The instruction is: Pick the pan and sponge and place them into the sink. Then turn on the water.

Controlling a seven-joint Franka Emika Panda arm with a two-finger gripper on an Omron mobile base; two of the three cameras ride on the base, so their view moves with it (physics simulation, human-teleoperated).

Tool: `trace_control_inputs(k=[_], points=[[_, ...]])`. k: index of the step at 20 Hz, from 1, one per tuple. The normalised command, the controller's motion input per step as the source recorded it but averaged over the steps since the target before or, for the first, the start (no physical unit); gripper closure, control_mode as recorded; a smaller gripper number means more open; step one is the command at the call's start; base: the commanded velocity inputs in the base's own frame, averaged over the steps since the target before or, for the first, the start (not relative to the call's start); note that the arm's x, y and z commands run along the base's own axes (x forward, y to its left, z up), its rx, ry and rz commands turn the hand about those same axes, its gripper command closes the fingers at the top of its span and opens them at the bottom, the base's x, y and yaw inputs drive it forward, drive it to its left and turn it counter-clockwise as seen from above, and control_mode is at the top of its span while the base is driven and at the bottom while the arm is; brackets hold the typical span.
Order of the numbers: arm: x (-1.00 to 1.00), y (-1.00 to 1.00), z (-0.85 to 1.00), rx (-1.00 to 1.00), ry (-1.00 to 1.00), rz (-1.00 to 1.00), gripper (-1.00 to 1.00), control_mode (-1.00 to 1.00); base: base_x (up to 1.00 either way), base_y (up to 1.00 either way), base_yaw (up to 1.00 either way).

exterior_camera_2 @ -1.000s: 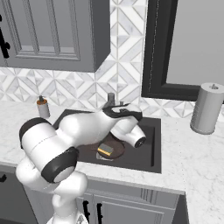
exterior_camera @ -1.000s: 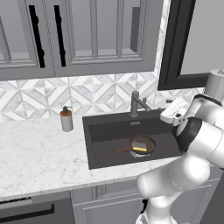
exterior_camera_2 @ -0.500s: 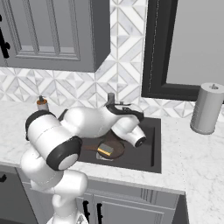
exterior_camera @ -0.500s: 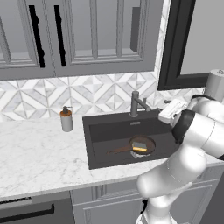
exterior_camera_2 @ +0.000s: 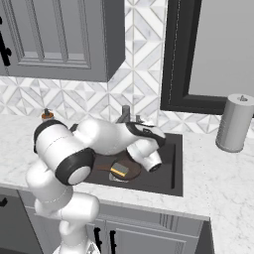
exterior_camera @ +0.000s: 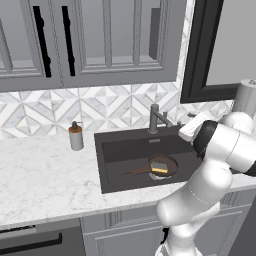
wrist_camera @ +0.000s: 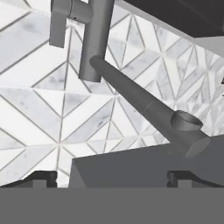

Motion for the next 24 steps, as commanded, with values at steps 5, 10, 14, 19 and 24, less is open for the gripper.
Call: trace_control_inputs(k=[5, 10, 14, 19, 24], points=[[0.18, 0.0, -0.02, 0.09, -0.11, -0.01, -1.0, -1.0, 0.0, 0.0, 0.0], [0.18, -0.04, -0.02, 0.07, -0.02, 0.0, -1.0, -1.0, 0.0, 0.0, 0.0], [0.15, -0.06, -0.17, 0.02, 0.0, 0.0, -1.0, -1.0, 0.0, 0.0, 0.0], [0.05, -0.03, -0.29, 0.0, 0.0, 0.0, -1.0, -1.0, 0.0, 0.0, 0.0], [0.02, -0.01, -0.13, 0.01, 0.0, 0.0, -1.0, -1.0, 0.0, 0.0, 0.0]])
